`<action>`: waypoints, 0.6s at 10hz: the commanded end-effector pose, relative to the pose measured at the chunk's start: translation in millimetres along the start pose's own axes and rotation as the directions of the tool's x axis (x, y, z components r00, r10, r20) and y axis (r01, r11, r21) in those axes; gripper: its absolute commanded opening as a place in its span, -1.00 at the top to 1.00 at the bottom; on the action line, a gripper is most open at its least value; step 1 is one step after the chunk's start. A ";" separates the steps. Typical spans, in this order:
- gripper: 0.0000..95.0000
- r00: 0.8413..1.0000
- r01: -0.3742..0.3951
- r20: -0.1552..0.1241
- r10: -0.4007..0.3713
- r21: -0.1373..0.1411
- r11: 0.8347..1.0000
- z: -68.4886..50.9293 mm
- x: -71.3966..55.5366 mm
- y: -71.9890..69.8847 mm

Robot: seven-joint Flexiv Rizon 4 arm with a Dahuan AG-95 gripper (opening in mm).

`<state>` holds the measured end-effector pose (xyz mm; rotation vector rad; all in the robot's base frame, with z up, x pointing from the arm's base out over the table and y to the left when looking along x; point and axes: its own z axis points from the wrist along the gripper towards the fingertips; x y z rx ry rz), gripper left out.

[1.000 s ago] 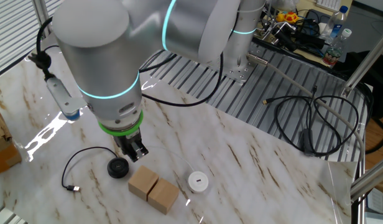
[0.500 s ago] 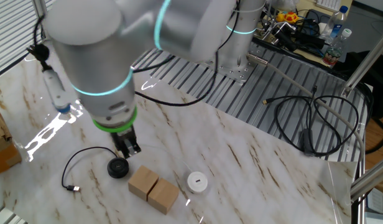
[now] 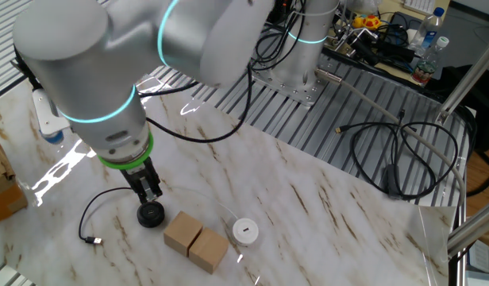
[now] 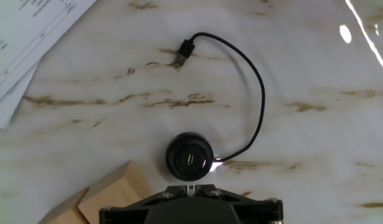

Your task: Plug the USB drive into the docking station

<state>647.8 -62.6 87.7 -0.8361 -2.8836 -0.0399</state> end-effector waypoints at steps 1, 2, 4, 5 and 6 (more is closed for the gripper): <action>1.00 1.000 0.021 0.006 -0.021 -0.004 1.000 0.9 -1.8 1.4; 1.00 0.999 0.036 0.016 -0.036 -0.006 0.999 2.6 -2.9 2.1; 1.00 0.999 0.037 0.024 -0.036 -0.012 0.999 6.6 -8.7 5.4; 1.00 0.999 0.037 0.022 -0.037 -0.018 0.999 6.8 -10.4 6.4; 1.00 0.999 0.038 0.024 -0.038 -0.025 0.999 8.4 -11.4 6.9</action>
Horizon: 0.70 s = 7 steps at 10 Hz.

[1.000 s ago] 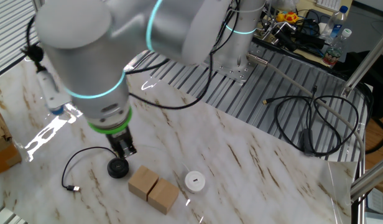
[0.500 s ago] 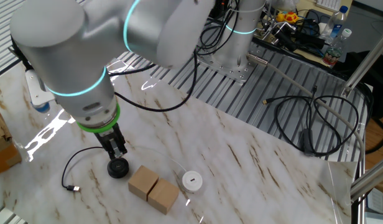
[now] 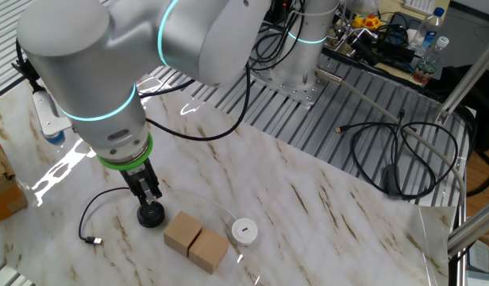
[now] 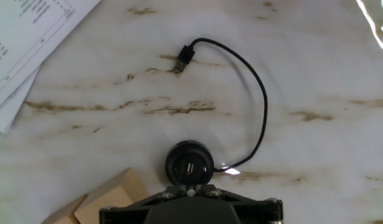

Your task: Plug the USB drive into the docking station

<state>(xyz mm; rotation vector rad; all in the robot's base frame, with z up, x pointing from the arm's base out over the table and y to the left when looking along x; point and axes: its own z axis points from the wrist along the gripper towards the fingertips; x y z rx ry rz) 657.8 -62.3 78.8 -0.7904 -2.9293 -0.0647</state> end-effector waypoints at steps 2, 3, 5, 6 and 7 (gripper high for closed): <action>1.00 1.000 0.001 -0.005 -0.001 -0.014 1.000 7.0 -2.8 1.4; 1.00 1.000 -0.003 -0.002 0.003 -0.020 1.000 10.0 -3.0 1.6; 1.00 1.000 0.006 0.003 -0.006 -0.013 1.000 11.6 -3.4 1.8; 1.00 1.000 0.015 0.000 -0.015 -0.016 1.000 14.3 -4.0 1.9; 1.00 1.000 0.026 0.002 -0.026 -0.017 1.000 17.1 -4.3 1.8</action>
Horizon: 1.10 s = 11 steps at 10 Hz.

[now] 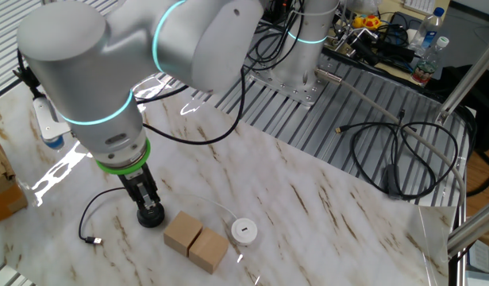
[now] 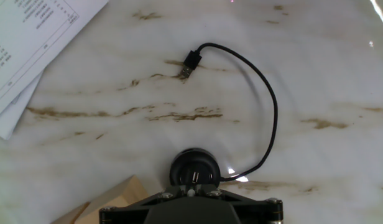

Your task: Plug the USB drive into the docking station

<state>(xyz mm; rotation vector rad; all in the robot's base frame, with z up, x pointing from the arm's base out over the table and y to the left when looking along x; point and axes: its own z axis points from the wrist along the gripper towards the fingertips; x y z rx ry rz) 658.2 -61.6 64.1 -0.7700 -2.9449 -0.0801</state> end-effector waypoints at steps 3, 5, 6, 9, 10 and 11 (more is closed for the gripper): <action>1.00 0.999 0.032 0.006 -0.032 -0.010 0.999 6.7 -3.7 0.7; 1.00 0.999 0.046 0.002 -0.046 -0.014 0.999 13.1 -4.4 0.2; 1.00 0.999 0.051 0.005 -0.051 -0.010 0.999 15.1 -4.7 -0.2; 1.00 0.998 0.057 0.005 -0.057 -0.011 0.998 16.2 -5.7 -1.5; 1.00 0.998 0.064 0.003 -0.063 -0.013 0.998 16.6 -6.5 -2.6; 1.00 0.998 0.064 0.003 -0.064 -0.014 0.998 16.9 -6.7 -2.9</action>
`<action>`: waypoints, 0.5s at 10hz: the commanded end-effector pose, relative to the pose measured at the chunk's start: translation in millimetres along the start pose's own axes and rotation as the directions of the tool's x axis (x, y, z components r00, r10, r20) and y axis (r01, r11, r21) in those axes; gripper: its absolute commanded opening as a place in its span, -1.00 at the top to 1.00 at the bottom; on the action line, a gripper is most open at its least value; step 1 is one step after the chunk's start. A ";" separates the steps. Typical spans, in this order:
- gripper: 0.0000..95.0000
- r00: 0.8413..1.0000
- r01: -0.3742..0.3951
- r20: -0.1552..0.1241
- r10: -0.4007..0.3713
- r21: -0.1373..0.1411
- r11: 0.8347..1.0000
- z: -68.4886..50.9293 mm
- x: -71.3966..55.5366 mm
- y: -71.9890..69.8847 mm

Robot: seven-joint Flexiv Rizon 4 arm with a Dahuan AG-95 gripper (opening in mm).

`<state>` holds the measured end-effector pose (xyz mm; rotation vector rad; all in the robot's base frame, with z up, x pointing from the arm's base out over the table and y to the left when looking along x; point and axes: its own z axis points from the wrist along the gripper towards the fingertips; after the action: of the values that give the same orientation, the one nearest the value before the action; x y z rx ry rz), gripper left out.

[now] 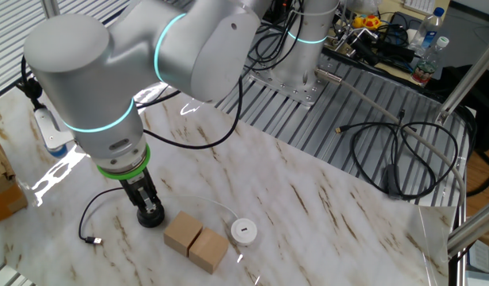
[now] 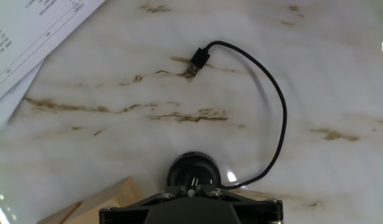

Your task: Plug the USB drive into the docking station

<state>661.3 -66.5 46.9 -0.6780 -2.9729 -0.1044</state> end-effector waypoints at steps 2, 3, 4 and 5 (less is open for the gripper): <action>1.00 1.000 -0.003 0.001 0.003 -0.002 1.000 1.0 0.0 0.0; 1.00 1.000 -0.003 0.000 0.003 -0.002 1.000 1.3 0.0 0.0; 1.00 1.000 -0.002 0.000 0.002 -0.002 1.000 1.8 -0.7 0.2; 1.00 1.000 -0.002 0.000 0.002 -0.002 1.000 2.1 -1.8 0.5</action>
<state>662.8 -66.8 44.2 -0.6833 -2.9737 -0.1076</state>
